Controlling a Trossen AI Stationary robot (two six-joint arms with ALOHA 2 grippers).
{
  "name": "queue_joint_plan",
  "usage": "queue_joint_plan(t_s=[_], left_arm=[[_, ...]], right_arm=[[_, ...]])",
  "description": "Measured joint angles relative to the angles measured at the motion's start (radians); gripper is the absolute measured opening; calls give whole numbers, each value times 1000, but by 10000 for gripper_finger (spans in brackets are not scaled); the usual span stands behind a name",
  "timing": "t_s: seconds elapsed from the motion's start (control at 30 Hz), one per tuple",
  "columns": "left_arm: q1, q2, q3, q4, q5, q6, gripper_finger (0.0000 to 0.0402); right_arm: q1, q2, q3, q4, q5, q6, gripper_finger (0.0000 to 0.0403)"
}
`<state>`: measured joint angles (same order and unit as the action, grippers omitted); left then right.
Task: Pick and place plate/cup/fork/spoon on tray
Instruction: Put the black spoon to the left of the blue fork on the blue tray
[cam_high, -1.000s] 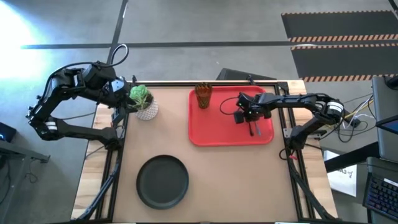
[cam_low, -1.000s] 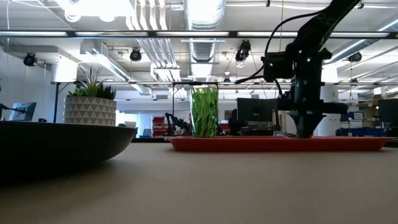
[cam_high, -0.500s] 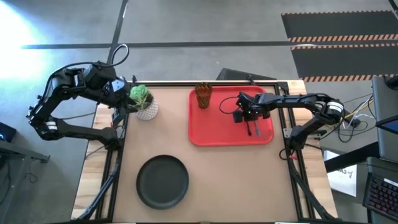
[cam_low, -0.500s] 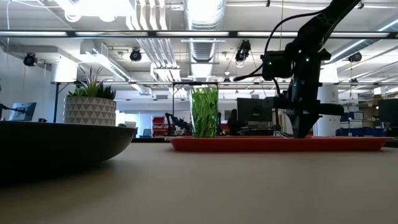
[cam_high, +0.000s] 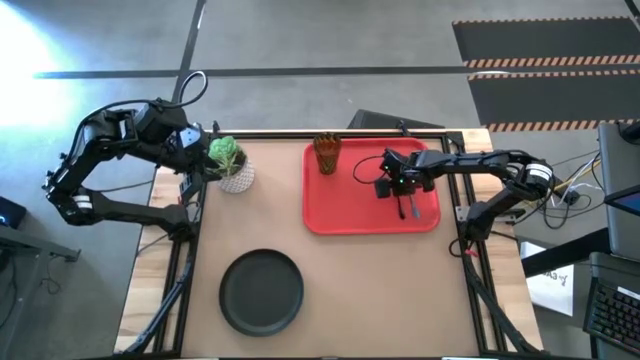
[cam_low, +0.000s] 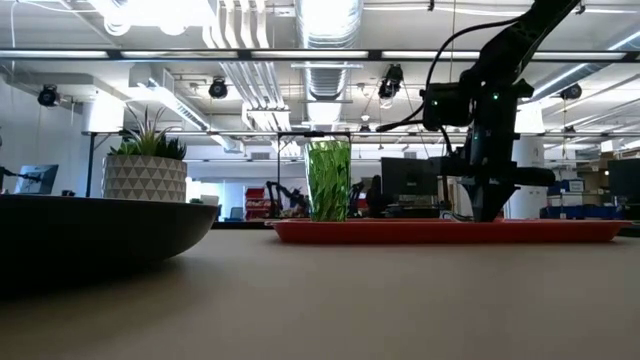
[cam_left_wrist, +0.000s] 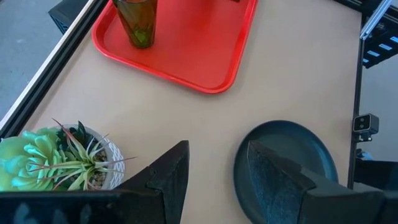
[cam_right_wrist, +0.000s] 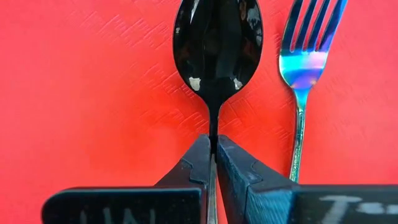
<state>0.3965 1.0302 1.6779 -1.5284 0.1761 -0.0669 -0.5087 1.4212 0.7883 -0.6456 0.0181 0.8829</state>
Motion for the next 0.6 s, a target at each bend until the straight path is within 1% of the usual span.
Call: queue_joint_plan(t_s=[0.4,0.6], left_arm=[[0,0,0,0,0,0,147],[0,0,0,0,0,0,147]], right_arm=[[0,0,0,0,-1,9,9],[0,0,-1,0,-18,2,9]])
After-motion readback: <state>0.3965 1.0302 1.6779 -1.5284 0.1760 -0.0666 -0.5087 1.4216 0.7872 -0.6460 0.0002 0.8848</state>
